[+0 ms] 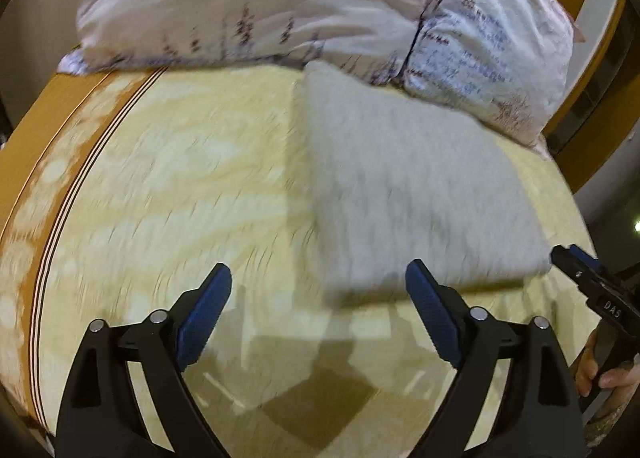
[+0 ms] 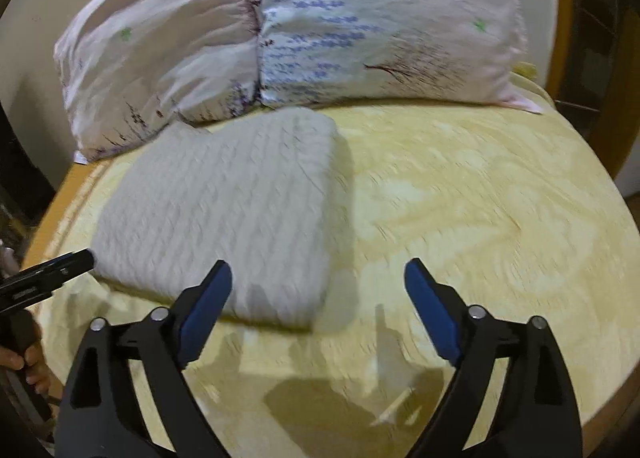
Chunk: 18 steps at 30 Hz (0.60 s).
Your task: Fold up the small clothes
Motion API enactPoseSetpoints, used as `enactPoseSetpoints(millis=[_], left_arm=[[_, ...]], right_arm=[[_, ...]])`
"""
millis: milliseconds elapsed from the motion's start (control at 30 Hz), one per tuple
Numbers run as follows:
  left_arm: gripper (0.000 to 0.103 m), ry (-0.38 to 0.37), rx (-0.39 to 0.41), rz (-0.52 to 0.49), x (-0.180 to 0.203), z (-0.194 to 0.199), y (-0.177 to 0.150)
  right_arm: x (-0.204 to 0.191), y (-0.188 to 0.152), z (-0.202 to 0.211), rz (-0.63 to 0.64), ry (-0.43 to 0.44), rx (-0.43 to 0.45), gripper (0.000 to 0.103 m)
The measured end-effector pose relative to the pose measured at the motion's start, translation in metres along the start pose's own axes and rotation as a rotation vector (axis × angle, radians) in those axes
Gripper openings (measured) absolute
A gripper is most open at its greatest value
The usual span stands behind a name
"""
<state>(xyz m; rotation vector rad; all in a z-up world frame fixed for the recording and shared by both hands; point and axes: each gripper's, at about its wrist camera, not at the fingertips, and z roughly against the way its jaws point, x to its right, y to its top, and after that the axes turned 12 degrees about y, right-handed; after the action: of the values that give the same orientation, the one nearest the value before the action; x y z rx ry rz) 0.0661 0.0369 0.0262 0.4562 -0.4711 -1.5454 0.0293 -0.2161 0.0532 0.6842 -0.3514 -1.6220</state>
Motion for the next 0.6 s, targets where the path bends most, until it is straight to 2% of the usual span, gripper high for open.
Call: enactPoseSetpoints(millis=[100,200,433,600], left_arm=[[0.092,0.035,-0.035,-0.020,0.004,-0.005,-0.011],[0.093,0.044,-0.066,-0.020,0.009,-0.010,-0.016],[0.099,0.133,-0.076,-0.101,0.031,-0.016,-0.021],[0.102,0.186,-0.080,-0.133,0.040,-0.019,-0.025]], right_arm=[[-0.003,-0.012,-0.001,-0.007,0.000,-0.020,0.097],[-0.009,-0.024,-0.013,-0.020,0.000,-0.077,0.097],[-0.026,-0.036,-0.033,0.010,-0.031,-0.142,0.098],[-0.032,-0.039,-0.038,0.050,-0.056,-0.148,0.101]])
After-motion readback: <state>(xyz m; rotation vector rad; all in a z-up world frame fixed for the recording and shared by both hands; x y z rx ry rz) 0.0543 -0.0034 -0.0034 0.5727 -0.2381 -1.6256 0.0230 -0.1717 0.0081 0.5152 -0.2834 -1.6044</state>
